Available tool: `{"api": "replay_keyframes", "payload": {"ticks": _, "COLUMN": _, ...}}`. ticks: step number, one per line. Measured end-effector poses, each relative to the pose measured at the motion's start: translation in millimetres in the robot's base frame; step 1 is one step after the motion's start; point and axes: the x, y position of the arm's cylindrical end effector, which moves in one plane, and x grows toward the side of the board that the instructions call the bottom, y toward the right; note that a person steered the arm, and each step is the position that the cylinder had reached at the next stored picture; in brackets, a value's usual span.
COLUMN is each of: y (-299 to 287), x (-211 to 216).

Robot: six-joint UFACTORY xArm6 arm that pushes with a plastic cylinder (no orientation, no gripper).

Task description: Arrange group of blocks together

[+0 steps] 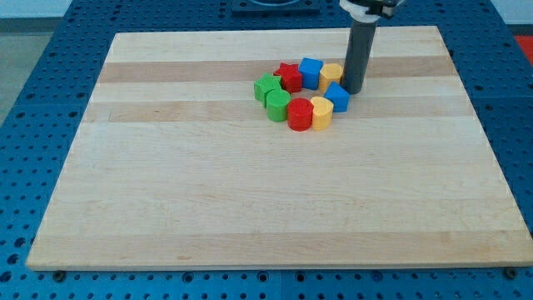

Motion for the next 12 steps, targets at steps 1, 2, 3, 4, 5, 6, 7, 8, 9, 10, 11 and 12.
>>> {"api": "replay_keyframes", "payload": {"ticks": 1, "y": 10.0, "x": 0.0}}
{"api": "replay_keyframes", "payload": {"ticks": 2, "y": 62.3, "x": 0.9}}
{"api": "replay_keyframes", "payload": {"ticks": 3, "y": 73.3, "x": 34.1}}
{"api": "replay_keyframes", "payload": {"ticks": 4, "y": 76.3, "x": 80.4}}
{"api": "replay_keyframes", "payload": {"ticks": 5, "y": 70.7, "x": 122.6}}
{"api": "replay_keyframes", "payload": {"ticks": 6, "y": 42.5, "x": 137.5}}
{"api": "replay_keyframes", "payload": {"ticks": 7, "y": 11.3, "x": 120.5}}
{"api": "replay_keyframes", "payload": {"ticks": 8, "y": -4.9, "x": 102.8}}
{"api": "replay_keyframes", "payload": {"ticks": 9, "y": -22.6, "x": 91.7}}
{"api": "replay_keyframes", "payload": {"ticks": 10, "y": -36.0, "x": 88.0}}
{"api": "replay_keyframes", "payload": {"ticks": 11, "y": -36.4, "x": 92.2}}
{"api": "replay_keyframes", "payload": {"ticks": 12, "y": -36.3, "x": 103.4}}
